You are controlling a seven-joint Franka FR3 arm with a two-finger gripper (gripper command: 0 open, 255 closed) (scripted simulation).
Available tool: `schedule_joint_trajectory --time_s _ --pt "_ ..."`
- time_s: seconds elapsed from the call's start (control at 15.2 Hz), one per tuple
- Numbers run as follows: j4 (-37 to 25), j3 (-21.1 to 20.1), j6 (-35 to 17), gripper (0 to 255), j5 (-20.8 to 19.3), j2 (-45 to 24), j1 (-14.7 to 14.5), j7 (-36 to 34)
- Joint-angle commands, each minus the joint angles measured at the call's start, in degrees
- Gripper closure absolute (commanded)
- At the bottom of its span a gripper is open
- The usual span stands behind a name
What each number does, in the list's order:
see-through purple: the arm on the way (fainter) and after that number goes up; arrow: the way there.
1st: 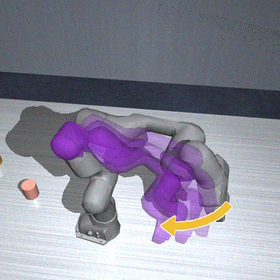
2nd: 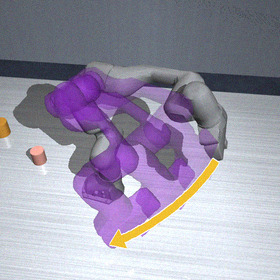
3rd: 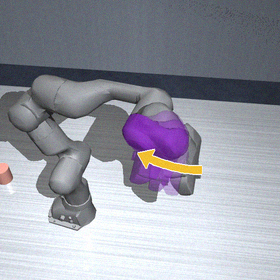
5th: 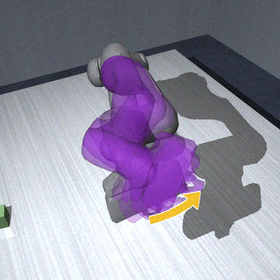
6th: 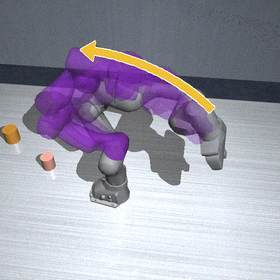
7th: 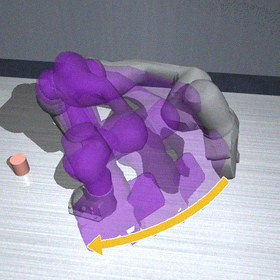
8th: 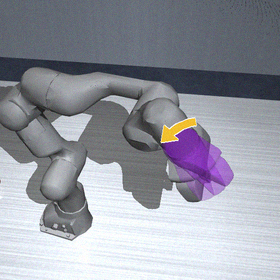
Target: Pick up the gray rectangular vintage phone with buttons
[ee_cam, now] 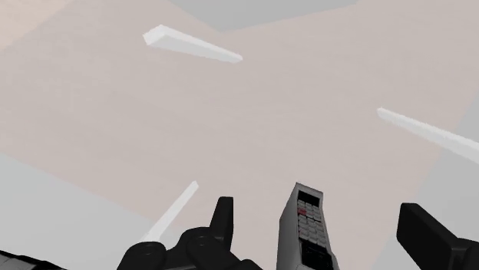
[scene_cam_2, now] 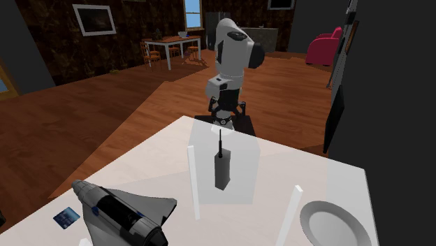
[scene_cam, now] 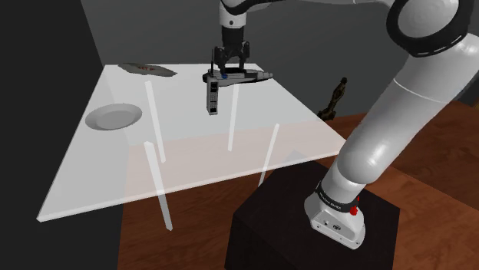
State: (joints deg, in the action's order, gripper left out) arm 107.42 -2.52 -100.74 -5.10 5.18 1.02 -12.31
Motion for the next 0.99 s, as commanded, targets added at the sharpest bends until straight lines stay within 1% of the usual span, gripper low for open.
schedule_joint_trajectory --time_s 0.0,0.2,0.4,0.46,0.92 --pt "-4.6 -0.1 0.3 0 -0.4 -5.2 0.1 -2.2" --pt "-12.3 -0.1 1.6 0 -0.9 -13.0 -0.1 -5.3" --pt "-21.3 0.2 3.7 0 -1.3 -21.2 -0.3 -8.0" --pt "-23.4 0.3 4.2 0 -1.4 -23.1 -0.4 -8.5" --pt "-18.5 0.3 -1.0 0 -1.5 -23.4 -0.3 -9.0"
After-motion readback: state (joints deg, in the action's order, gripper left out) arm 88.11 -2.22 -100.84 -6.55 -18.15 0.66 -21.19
